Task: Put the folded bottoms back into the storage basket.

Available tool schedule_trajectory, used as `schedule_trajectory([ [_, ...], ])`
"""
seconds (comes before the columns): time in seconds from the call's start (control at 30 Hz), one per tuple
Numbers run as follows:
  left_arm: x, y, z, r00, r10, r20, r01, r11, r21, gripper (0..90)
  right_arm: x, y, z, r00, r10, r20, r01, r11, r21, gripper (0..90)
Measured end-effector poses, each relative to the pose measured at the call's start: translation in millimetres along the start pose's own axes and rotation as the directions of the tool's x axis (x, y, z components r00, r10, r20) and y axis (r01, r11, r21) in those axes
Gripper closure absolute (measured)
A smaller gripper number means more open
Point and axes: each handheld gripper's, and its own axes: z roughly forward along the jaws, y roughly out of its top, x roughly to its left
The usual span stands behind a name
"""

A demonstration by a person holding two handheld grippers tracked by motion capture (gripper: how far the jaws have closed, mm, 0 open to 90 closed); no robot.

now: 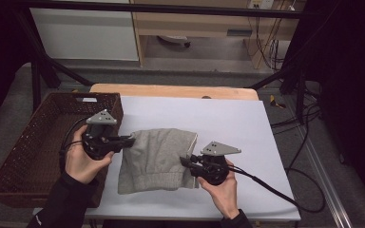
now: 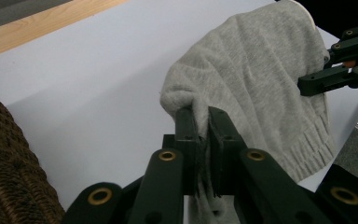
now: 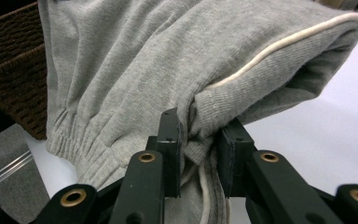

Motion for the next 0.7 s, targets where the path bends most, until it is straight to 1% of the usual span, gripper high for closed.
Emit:
schedule_trajectory([
  [0.57,11.6,3.8,-17.6,1.0000,-0.007,-0.006,0.007,0.9999,-0.012,83.6,9.7,16.4,8.5,0.9996,-0.026,-0.008,0.026,1.000,-0.015,73.7],
  [0.7,12.8,5.7,-21.3,1.0000,-0.007,-0.003,0.007,0.9999,-0.015,83.7,10.3,18.9,9.5,0.9996,-0.025,-0.010,0.024,1.000,-0.019,73.7],
])
